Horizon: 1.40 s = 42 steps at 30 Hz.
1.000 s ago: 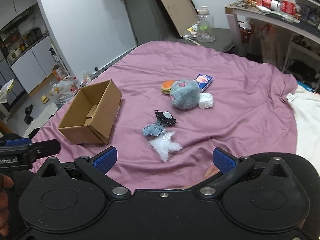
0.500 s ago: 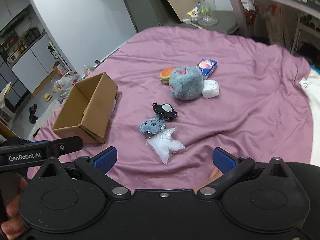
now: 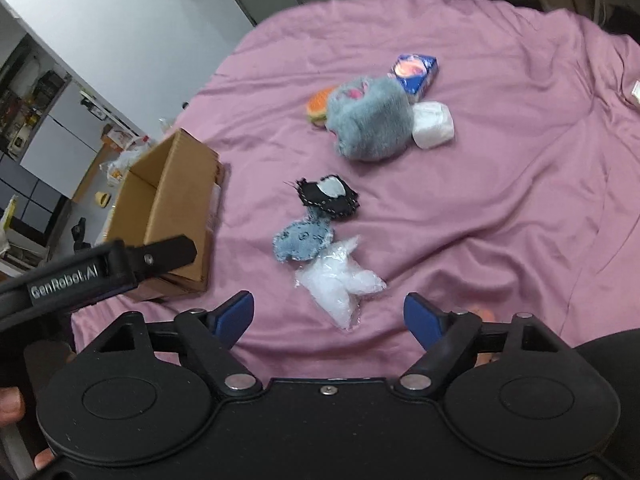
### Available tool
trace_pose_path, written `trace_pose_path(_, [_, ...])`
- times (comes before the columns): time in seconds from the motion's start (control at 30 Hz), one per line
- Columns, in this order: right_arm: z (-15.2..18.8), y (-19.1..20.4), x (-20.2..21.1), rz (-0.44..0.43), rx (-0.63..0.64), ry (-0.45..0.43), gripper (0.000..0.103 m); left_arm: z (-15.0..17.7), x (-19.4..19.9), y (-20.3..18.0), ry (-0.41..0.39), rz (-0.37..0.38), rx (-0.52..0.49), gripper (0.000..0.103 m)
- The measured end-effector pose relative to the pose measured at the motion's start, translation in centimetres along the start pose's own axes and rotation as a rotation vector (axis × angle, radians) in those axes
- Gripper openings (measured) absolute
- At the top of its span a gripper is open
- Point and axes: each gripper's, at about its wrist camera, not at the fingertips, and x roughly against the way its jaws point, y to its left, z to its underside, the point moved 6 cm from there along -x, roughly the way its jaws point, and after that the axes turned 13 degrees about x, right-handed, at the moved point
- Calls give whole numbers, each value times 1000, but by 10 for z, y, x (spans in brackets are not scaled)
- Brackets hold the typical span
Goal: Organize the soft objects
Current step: 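Grasp the blue denim plush with the left gripper while the right grasps the clear plastic bag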
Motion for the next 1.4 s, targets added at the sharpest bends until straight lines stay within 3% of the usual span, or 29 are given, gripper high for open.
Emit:
trace_pose_path(0.27, [-7, -3, -40, -8, -44, 71, 81, -7, -36, 2, 77, 18, 76, 81])
trace_pose_path(0.7, [-8, -9, -91, 45, -81, 187, 79, -5, -91, -10, 179, 42, 136, 77])
trace_pose_path(0.8, [-8, -9, -102, 55, -81, 210, 71, -4, -105, -12, 209, 50, 151, 77])
trace_pose_path(0.9, [-7, -8, -107, 48, -76, 219, 54, -3, -115, -13, 229, 42, 156, 77])
trace_pose_path(1.03, [-8, -10, -102, 53, -94, 195, 43, -4, -122, -12, 249, 46, 185, 77])
trace_pose_path(1.4, [-9, -18, -95, 78, -140, 162, 41, 7, -144, -17, 312, 54, 220, 74])
